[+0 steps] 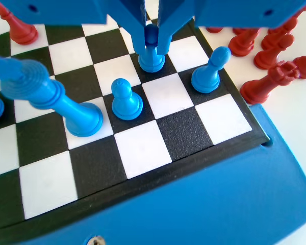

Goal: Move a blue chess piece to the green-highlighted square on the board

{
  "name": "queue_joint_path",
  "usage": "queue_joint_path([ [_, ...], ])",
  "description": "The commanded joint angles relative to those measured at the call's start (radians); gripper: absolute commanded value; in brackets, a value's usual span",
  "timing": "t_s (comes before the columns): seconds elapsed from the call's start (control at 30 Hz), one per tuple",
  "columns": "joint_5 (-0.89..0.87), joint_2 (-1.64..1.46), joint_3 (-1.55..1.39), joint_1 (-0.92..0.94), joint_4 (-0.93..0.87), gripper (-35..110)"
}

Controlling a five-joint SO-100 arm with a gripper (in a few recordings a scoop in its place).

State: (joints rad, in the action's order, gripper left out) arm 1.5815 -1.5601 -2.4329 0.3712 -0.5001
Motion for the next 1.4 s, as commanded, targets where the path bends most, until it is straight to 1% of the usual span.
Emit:
queue_joint_path([
  [0.0, -0.003, -0.018, 0.095, 0.002, -0.101, 1],
  [0.23, -0.038, 0.008, 0.262, 0.011, -0.238, 1],
  [0.6, -0.029, 0.126, 0.371, 0.069, -0.235, 1],
  [1.1, -0.014, 0.183, 0.400, 0.094, -0.196, 1],
  [1.37, -0.026, 0.183, 0.391, 0.091, -0.164, 8],
])
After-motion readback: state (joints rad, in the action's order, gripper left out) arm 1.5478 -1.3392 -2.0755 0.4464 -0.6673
